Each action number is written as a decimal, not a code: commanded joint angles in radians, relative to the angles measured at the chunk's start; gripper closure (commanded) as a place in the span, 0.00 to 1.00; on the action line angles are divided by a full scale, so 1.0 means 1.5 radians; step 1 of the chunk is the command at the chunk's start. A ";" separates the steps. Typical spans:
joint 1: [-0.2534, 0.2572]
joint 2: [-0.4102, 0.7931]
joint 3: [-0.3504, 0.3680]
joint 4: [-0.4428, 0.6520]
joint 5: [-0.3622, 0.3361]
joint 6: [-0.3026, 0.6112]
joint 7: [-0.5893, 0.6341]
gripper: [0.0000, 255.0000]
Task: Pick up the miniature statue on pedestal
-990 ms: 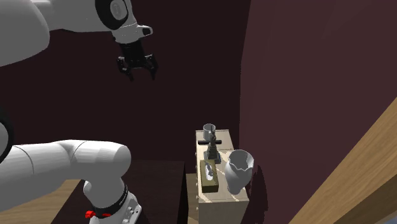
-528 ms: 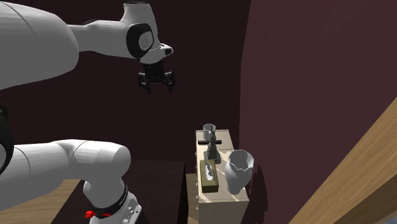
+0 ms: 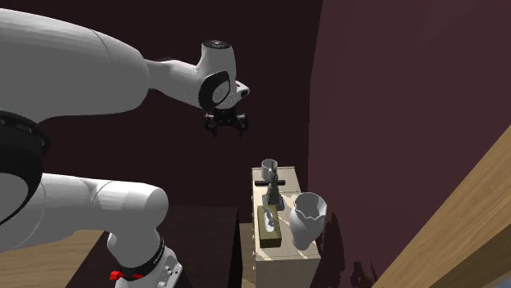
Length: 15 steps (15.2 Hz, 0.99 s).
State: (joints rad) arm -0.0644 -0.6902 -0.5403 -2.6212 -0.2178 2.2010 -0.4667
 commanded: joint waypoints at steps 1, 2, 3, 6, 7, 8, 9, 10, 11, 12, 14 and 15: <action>0.010 0.035 -0.049 -0.010 0.005 0.056 -0.040 0.00; 0.019 0.054 -0.075 -0.010 0.011 0.081 -0.061 0.00; 0.031 0.074 -0.102 -0.009 0.019 0.105 -0.083 0.00; 0.084 0.140 -0.193 0.000 0.064 0.175 -0.161 0.00; 0.111 0.164 -0.230 0.006 0.087 0.196 -0.192 0.00; 0.143 0.188 -0.270 0.013 0.114 0.216 -0.226 0.00; 0.182 0.212 -0.316 0.022 0.146 0.235 -0.263 0.00; 0.229 0.237 -0.369 0.032 0.185 0.251 -0.305 0.00; 0.288 0.263 -0.432 0.044 0.231 0.265 -0.352 0.00; 0.364 0.289 -0.510 0.057 0.285 0.276 -0.404 0.00; 0.599 0.315 -0.750 0.089 0.369 0.291 -0.489 0.00; 0.708 0.296 -0.864 0.104 0.366 0.303 -0.500 0.00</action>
State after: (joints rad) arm 0.8039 -0.2485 -1.6374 -2.4980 0.2912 2.6428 -1.1676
